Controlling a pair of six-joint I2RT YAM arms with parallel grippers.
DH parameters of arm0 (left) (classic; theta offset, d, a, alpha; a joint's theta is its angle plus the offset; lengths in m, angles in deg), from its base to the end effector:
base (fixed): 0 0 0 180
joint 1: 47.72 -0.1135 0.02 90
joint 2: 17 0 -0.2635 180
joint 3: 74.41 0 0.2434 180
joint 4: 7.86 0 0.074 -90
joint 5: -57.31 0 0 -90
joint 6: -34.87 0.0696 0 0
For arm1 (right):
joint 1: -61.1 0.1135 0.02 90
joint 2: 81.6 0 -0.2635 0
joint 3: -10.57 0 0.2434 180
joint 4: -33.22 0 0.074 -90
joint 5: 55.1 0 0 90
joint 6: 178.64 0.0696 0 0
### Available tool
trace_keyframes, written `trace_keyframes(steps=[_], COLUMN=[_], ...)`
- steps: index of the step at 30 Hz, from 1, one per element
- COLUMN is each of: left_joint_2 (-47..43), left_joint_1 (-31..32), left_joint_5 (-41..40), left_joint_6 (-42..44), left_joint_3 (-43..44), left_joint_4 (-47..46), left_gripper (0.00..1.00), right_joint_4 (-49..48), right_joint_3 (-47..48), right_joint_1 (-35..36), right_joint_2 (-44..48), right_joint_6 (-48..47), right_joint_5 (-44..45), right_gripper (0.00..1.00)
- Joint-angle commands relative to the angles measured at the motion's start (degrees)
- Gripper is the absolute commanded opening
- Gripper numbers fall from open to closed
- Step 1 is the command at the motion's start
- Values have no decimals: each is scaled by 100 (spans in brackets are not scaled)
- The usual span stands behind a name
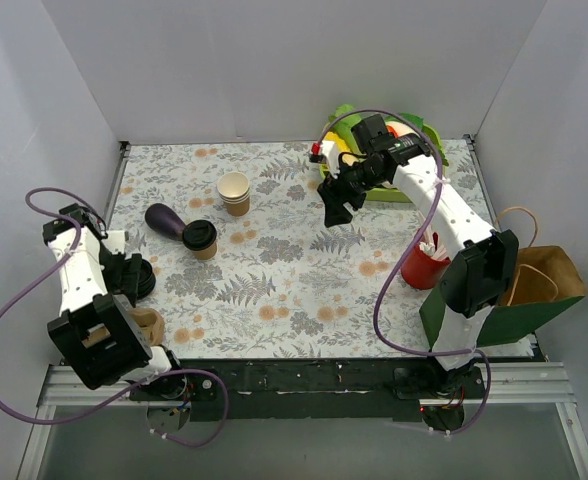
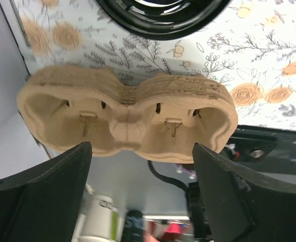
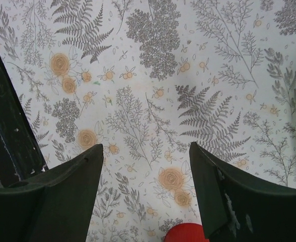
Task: Pack the takeout coffee
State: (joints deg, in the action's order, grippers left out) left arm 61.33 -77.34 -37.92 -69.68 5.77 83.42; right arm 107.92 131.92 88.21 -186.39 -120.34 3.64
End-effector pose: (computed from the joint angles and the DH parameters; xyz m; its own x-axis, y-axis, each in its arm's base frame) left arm 0.1806 0.1100 0.2361 -0.7176 -0.6957 -0.0325 -0.6956 0.7133 0.0857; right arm 0.3316 0.2103 0.3243 -0.3104 -0.6635 -0.6807 -0.9361 0.3378 0.0976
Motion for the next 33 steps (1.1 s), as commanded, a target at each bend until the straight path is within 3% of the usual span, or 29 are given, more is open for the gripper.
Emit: trace_keyframes(steps=[1, 10, 14, 19, 23, 27, 28, 29, 33], left_joint_2=[-431, -827, -766, -740, -381, 451, 656, 788, -208], left_joint_1=[-26, -122, -122, -131, -131, -35, 53, 114, -17], left_joint_5=[758, 1797, 1289, 1288, 1761, 3217, 3256, 3196, 2704], left_joint_6=[2110, 6363, 8218, 9187, 9724, 9236, 8441, 8259, 9100], left_joint_3=[273, 335, -121, -324, -105, 938, 1559, 1731, 1137], left_joint_4=[217, 244, 253, 270, 262, 253, 253, 270, 314], left_gripper=[82, 78, 76, 72, 71, 78, 77, 75, 76], right_joint_4=[-197, -303, -286, -434, -488, -566, -593, -680, -883], right_joint_3=[-337, -663, -619, -680, -873, -1031, -1084, -1146, -1392], right_joint_1=[13, 13, 13, 31, 57, 75, 75, 75, 75], right_joint_2=[407, 592, 565, 644, 767, 838, 846, 899, 978], right_joint_6=[76, 86, 85, 217, 279, 270, 261, 252, 261], right_joint_5=[-46, 33, 129, 217, 270, 305, 323, 358, 367], right_gripper=[76, 75, 75, 75, 75, 75, 75, 75, 75])
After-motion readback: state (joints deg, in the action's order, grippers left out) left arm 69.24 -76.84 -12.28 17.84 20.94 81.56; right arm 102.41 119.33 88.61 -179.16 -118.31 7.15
